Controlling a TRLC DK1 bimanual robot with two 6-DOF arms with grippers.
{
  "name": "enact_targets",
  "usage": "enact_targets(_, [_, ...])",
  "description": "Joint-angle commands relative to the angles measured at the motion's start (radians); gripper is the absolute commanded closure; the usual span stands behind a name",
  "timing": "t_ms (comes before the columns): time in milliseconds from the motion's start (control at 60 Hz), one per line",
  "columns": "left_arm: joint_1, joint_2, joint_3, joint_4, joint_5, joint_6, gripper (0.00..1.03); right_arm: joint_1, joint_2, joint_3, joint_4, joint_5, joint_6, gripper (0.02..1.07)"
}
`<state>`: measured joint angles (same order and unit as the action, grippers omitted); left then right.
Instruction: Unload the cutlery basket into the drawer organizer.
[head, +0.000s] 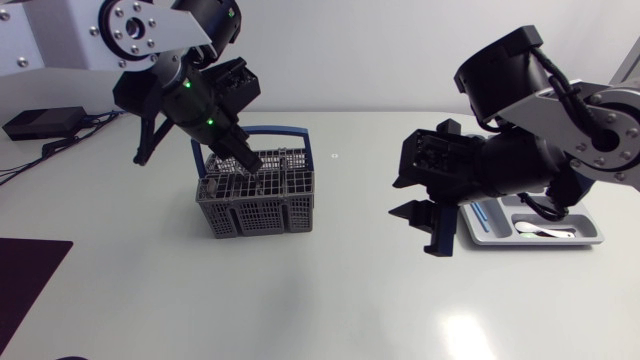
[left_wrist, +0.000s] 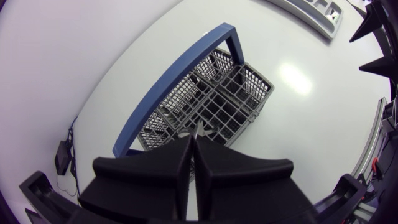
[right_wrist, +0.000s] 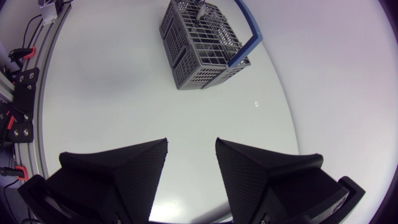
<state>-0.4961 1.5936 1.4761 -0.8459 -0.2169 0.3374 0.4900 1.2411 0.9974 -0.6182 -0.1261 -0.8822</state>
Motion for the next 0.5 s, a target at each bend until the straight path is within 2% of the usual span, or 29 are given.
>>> enact_targets(0, [0.001,0.025,0.039,-0.03,0.01,-0.074,0.99,0.005,-0.019,-0.032,-0.009,0.006,0.02,0.49])
enact_targets(217, [-0.004,0.014,0.062,-0.056,0.011,-0.153,0.99,0.01,-0.034,-0.036,-0.017,0.008,0.025,0.49])
enact_targets(483, [-0.024,-0.024,0.075,-0.082,0.01,-0.189,0.99,0.036,-0.043,-0.039,-0.017,0.013,0.049,0.49])
